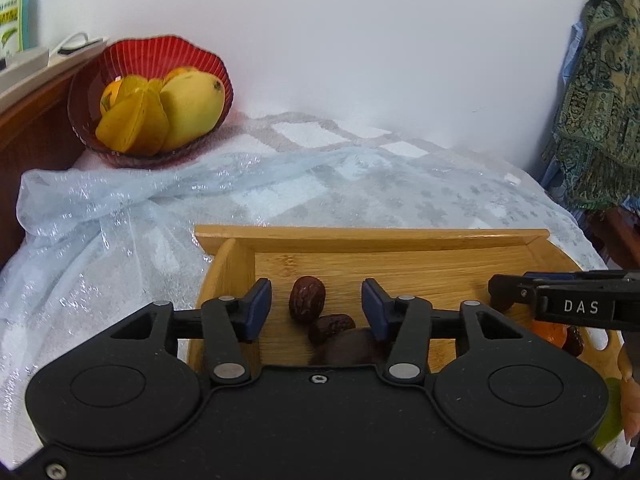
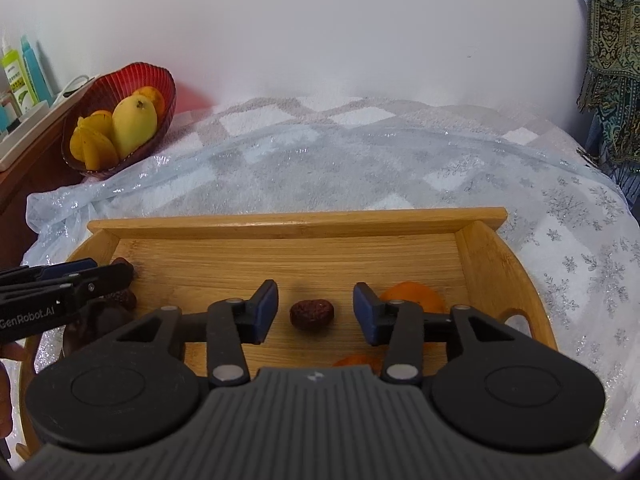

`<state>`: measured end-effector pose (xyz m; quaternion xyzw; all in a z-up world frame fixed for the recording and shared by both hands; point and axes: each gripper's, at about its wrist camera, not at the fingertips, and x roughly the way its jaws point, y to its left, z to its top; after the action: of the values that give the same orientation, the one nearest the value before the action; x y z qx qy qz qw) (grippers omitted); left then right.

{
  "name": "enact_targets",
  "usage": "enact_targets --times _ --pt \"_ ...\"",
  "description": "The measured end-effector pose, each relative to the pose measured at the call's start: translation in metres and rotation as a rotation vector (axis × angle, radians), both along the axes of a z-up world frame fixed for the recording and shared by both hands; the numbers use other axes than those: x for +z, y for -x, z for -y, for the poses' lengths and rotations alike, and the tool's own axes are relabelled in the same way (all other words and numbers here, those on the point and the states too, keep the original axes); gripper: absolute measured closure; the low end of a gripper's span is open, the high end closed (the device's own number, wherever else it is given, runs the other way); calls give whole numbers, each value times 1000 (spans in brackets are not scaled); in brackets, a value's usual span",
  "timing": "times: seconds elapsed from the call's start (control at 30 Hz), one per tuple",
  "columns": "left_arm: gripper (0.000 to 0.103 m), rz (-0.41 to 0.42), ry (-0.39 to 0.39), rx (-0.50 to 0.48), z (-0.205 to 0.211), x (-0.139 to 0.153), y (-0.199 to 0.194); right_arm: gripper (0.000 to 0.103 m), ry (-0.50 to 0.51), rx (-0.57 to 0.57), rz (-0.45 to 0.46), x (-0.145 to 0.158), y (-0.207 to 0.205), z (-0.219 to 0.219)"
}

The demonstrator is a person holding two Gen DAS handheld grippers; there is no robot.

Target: Organize fruits

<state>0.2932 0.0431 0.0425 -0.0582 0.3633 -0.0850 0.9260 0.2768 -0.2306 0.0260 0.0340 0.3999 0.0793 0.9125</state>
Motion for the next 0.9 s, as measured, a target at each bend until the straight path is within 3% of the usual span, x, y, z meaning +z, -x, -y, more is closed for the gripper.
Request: enact_targets --times 0.3,0.47,0.9 --pt "46 58 -32 -7 10 13 14 30 -33 -11 55 3 6 1" --pt "34 70 -36 -6 11 15 21 27 -58 -28 83 5 9 4" --pt "25 101 -25 5 10 23 45 16 -84 -82 186 15 25 14"
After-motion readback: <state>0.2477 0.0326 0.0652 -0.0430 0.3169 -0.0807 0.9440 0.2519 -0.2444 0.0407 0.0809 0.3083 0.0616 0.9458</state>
